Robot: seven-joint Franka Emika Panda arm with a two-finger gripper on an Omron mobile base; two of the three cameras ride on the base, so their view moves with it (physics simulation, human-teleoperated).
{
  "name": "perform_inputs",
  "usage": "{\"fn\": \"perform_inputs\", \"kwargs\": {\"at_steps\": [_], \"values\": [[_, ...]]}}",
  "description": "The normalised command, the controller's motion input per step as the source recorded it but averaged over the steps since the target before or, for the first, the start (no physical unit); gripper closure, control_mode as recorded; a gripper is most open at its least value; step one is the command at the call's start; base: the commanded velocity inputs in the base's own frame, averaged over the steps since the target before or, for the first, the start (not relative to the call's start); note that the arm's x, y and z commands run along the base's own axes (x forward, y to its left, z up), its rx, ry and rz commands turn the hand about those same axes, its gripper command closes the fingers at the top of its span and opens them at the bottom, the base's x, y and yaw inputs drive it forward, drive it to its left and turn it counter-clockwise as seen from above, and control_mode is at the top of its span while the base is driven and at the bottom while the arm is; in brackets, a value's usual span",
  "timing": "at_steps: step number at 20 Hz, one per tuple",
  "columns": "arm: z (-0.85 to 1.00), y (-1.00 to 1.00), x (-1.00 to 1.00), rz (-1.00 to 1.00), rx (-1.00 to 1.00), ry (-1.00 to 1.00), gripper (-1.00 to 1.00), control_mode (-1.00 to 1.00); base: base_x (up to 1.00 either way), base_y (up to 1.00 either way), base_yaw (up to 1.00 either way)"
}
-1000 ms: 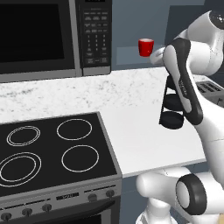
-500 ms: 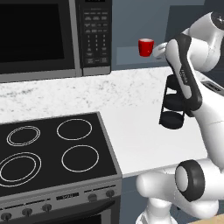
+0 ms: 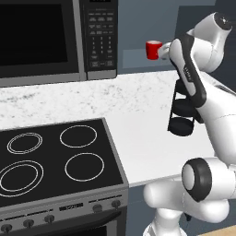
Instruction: Gather all objects into one cabinet and sort the glasses and bowls to opposite sides.
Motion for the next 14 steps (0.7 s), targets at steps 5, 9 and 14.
{"fn": "perform_inputs", "kwargs": {"at_steps": [5, 9, 14], "values": [[-0.02, 0.00, 0.10, 0.00, 0.00, 0.00, -1.00, -1.00, 0.00, 0.00, 0.00], [-0.04, 0.00, 0.17, 0.00, 0.00, 0.00, -1.00, -1.00, 0.00, 0.00, 0.00], [0.00, 0.00, 0.32, 0.00, 0.00, -0.03, -1.00, -1.00, 0.00, 0.00, 0.00]]}}
